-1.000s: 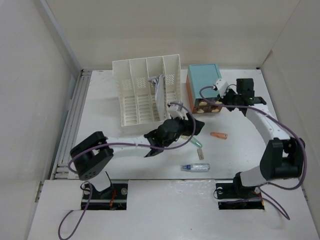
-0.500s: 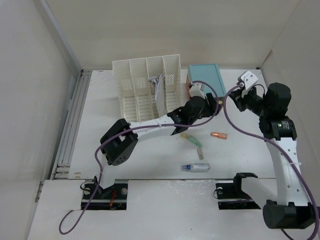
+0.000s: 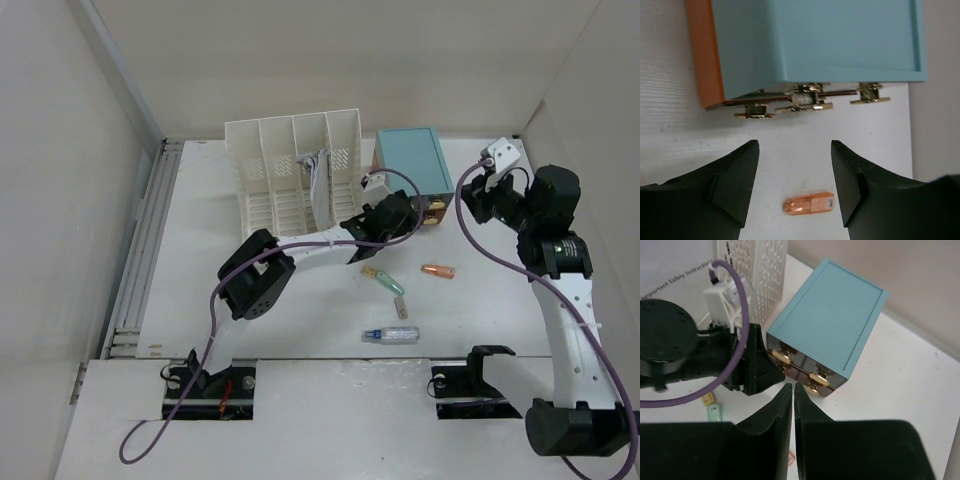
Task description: Organize the desk
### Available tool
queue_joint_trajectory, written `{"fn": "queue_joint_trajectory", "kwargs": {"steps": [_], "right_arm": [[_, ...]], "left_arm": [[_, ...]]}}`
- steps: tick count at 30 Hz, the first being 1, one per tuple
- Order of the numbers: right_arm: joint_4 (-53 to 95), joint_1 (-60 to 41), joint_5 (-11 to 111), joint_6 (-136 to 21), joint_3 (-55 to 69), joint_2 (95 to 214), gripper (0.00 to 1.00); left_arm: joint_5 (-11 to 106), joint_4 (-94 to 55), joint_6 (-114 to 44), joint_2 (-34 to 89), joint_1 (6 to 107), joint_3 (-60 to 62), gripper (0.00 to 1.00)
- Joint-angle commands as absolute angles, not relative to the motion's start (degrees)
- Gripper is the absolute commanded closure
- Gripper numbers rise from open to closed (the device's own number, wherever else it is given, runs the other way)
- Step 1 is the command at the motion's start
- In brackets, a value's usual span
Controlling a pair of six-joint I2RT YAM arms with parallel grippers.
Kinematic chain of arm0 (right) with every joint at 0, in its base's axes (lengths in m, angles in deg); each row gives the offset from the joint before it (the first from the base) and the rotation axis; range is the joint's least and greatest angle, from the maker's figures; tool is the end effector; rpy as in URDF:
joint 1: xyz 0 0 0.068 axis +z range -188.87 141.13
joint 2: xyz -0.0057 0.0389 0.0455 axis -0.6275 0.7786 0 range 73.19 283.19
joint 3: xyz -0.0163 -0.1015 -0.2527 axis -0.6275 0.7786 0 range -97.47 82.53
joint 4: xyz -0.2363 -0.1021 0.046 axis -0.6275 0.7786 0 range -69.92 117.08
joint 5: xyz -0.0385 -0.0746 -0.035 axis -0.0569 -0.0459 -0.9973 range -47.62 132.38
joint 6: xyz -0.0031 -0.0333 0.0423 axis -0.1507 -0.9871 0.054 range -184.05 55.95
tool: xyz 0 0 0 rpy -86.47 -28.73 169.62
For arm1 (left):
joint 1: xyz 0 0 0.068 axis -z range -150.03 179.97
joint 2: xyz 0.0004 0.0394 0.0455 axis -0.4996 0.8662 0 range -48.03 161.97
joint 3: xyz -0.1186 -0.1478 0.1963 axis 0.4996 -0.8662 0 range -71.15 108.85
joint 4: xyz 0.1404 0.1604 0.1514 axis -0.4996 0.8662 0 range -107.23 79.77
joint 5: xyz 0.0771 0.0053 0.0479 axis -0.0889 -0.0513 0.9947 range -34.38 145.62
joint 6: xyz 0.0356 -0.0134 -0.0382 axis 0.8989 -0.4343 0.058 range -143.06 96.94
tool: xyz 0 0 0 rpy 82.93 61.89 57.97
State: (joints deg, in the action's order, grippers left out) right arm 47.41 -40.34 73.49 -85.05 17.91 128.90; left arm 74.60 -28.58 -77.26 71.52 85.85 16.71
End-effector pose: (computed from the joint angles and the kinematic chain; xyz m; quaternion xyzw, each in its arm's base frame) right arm 0.2036 0.0131 0.3960 -0.2871 0.7435 0.1036 0.5950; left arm 0.2852 -0.4001 0.2282 -0.0823 0.8109 -0.3841 0.4337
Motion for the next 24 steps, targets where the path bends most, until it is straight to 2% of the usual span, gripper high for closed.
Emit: {"fn": "queue_joint_trajectory", "kwargs": {"steps": [1, 13, 24], "right_arm": [[43.37, -40.36, 72.87, -82.52, 18.63, 126.46, 0.89], [42.85, -40.36, 72.35, -81.89, 19.16, 126.02, 0.87], [42.85, -40.36, 71.83, -80.14, 19.69, 124.44, 0.86]], "left_arm": [[78.46, -28.04, -79.22, 72.37, 85.61, 21.22, 0.44], [82.42, -29.18, -79.75, 74.58, 85.08, 23.69, 0.44], [86.47, -23.20, -81.86, 78.45, 85.08, 32.82, 0.44]]}}
